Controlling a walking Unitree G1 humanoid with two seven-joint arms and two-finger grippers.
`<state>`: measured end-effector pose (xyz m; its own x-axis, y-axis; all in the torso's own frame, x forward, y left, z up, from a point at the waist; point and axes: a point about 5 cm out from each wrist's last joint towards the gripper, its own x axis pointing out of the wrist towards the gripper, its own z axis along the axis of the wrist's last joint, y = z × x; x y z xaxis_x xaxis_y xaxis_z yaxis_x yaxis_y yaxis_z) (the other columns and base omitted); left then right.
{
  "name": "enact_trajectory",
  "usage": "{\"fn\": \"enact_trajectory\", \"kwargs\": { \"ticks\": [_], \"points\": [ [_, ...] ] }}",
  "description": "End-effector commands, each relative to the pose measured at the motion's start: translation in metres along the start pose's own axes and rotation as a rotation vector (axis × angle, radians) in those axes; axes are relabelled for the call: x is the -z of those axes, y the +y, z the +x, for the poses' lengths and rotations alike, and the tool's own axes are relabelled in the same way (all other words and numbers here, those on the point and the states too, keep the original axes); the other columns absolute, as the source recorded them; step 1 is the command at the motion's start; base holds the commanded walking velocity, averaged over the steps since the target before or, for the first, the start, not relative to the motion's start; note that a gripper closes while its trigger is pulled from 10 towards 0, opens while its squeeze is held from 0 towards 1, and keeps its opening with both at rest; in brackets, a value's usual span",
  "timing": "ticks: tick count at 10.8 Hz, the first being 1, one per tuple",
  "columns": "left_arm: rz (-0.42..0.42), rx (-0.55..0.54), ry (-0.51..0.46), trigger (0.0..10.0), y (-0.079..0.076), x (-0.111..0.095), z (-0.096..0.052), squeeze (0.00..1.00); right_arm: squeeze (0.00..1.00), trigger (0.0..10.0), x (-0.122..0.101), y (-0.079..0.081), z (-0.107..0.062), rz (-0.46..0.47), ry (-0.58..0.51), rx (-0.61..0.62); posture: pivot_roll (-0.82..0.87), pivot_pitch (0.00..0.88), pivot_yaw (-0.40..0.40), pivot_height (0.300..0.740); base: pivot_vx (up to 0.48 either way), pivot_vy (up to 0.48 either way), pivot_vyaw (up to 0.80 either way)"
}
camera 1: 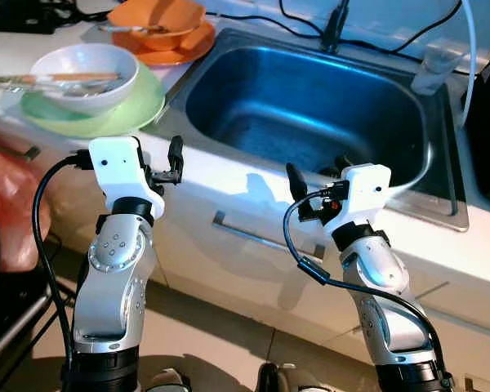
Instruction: Kitchen organization
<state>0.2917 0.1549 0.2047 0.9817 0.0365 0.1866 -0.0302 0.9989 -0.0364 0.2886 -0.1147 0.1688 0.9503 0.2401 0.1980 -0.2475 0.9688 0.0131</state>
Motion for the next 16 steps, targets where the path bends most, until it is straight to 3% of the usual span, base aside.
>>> {"fn": "enact_trajectory", "kwargs": {
  "ticks": [1, 3, 6, 7, 9, 11, 15, 16],
  "points": [
    [0.002, -0.013, -0.001, 10.0, -0.001, -0.002, 0.000, 0.00, 0.00, 10.0, -0.001, -0.002, -0.001, -0.004, 0.005, 0.005, 0.02, 0.194, -0.067, 0.740, 0.000, 0.000, 0.00],
    [0.000, -0.027, 0.004, 10.0, 0.001, -0.001, 0.001, 0.00, 0.00, 10.0, -0.001, -0.002, -0.001, 0.005, 0.006, 0.006, 0.02, 0.193, -0.067, 0.740, 0.000, 0.000, 0.00],
    [0.005, -0.039, -0.002, 10.0, 0.003, -0.003, 0.002, 0.00, 0.00, 10.0, 0.000, -0.001, 0.000, 0.015, 0.016, 0.007, 0.02, 0.191, -0.067, 0.740, 0.000, 0.000, -0.67],
    [0.056, -0.019, -0.058, 10.0, 0.002, -0.011, 0.003, 0.00, 0.00, 10.0, -0.002, -0.001, 0.001, 0.009, 0.007, 0.006, 0.02, 0.190, -0.066, 0.740, 0.000, 0.000, -0.80],
    [0.052, -0.030, -0.042, 10.0, 0.005, -0.008, 0.002, 0.00, 0.00, 10.0, -0.007, 0.000, 0.003, -0.001, -0.014, -0.003, 0.02, 0.188, -0.066, 0.740, 0.000, 0.000, -0.80],
    [0.049, -0.039, -0.047, 10.0, 0.006, -0.009, 0.002, 0.00, 0.00, 10.0, -0.015, 0.003, 0.004, -0.016, -0.047, -0.015, 0.02, 0.186, -0.064, 0.740, 0.000, 0.000, 0.00],
    [0.072, -0.044, -0.086, 10.0, 0.013, -0.022, 0.001, 0.00, 0.00, 10.0, -0.054, 0.015, 0.011, -0.057, -0.192, -0.080, 0.02, 0.184, -0.063, 0.740, 0.000, 0.000, 0.00],
    [0.059, -0.049, -0.128, 10.0, 0.013, -0.036, 0.004, 0.00, 0.00, 10.0, -0.068, 0.018, 0.013, -0.066, -0.240, -0.099, 0.02, 0.184, -0.064, 0.740, 0.000, 0.000, 0.00]
  ]
}}
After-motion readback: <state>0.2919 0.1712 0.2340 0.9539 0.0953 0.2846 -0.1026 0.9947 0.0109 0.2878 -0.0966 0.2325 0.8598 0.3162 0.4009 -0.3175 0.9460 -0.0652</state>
